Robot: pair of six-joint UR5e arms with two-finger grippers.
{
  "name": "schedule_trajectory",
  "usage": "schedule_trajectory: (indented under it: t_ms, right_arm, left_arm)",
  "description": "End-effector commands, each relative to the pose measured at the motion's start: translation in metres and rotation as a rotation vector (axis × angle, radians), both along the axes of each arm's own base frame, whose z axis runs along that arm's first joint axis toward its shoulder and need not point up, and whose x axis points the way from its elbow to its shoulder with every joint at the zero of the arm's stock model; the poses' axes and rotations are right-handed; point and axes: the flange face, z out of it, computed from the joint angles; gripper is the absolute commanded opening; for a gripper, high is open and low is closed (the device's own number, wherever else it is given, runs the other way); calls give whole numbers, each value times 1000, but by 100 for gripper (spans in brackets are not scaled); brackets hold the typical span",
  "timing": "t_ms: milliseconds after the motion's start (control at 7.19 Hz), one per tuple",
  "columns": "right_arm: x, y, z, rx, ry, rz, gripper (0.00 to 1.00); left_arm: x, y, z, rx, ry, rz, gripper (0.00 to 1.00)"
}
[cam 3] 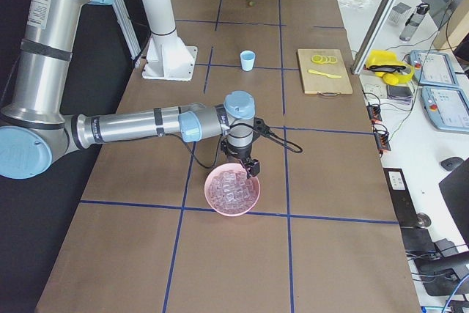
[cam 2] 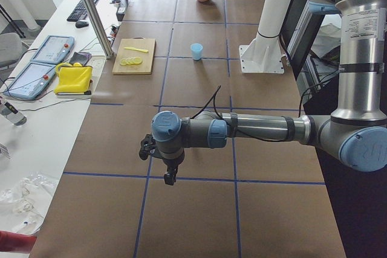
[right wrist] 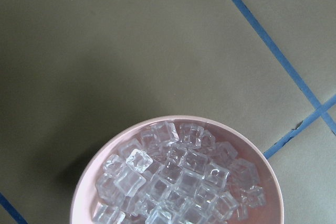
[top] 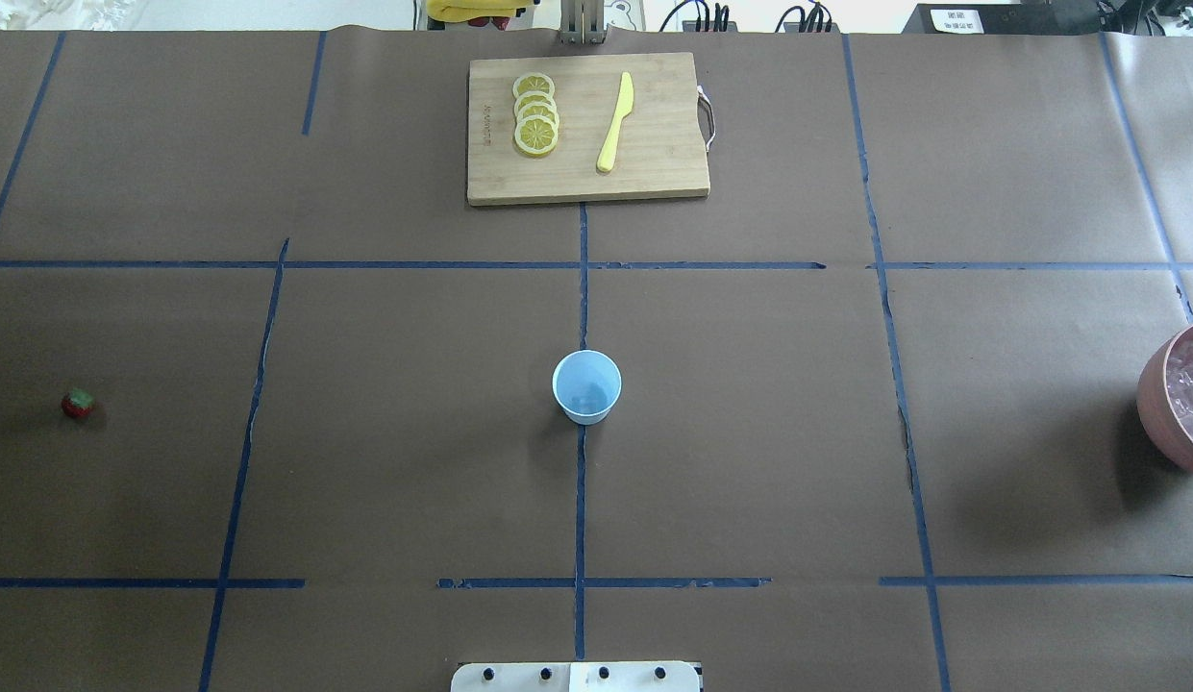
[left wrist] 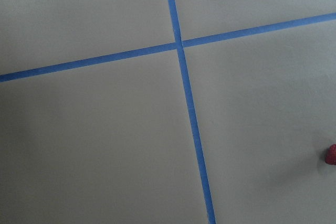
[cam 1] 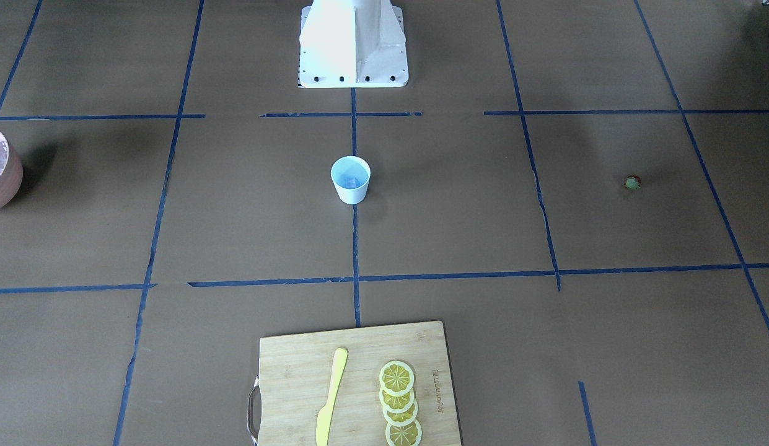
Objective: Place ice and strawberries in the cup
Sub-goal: 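Reach the right gripper into the pink bowl and grasp an ice cube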
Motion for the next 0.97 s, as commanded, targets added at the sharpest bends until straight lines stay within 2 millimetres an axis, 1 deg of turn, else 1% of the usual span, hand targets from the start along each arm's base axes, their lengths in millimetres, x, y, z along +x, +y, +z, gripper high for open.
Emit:
schedule_trajectory:
  t_ms: [0,139,278,417,556,695,835]
  right_arm:
    - [-10,8,15,84,4,-103,98]
    - [-11,13,19,130,8,-172,95]
    - [-18,17,25,163,13,-247,95]
    - [-24,21,33,150,15,-272,95]
    - [-39,24,42,143,20,-313,95]
    - [-45,26,56,181,17,-329,95]
    - [-46,26,69,199,14,-330,95]
  left_arm:
    - [0,0,1,-1,0,0,100]
    - [0,0,1,-1,0,0,100]
    - [1,0,1,-1,0,1,100]
    - [3,0,1,-3,0,8,100]
    - [4,0,3,-6,0,8,100]
    - [4,0,3,-6,0,9,100]
    - [6,-1,3,-6,0,14,100]
